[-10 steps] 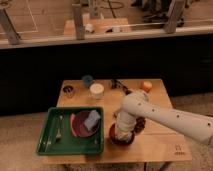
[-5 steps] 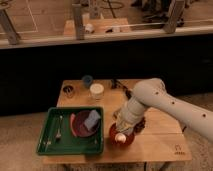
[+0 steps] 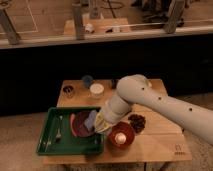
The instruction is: Place towel in tray
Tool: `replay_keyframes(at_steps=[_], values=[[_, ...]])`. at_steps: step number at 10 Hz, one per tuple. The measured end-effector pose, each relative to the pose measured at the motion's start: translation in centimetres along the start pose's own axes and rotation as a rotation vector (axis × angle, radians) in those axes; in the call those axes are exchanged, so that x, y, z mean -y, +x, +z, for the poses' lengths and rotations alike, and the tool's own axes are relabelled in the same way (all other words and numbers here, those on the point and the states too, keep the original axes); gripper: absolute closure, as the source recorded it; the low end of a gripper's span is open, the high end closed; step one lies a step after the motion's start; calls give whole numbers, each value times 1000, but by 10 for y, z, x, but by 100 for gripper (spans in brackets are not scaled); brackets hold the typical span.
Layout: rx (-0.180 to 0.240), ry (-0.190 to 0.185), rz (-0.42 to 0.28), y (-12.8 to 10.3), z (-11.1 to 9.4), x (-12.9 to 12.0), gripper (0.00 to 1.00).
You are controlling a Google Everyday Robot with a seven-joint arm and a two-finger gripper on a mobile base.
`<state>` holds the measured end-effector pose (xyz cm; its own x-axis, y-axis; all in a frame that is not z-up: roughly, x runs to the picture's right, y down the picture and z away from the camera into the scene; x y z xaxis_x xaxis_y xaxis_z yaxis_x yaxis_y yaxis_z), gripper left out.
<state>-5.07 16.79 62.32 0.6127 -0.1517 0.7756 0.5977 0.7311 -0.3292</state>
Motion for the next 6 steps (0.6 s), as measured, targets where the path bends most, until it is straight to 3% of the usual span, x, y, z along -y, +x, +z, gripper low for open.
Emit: replay_keyframes(at_steps=[2, 6], values=[[36, -13, -57, -31, 15, 9, 97], [37, -14, -56, -31, 16, 9, 97]])
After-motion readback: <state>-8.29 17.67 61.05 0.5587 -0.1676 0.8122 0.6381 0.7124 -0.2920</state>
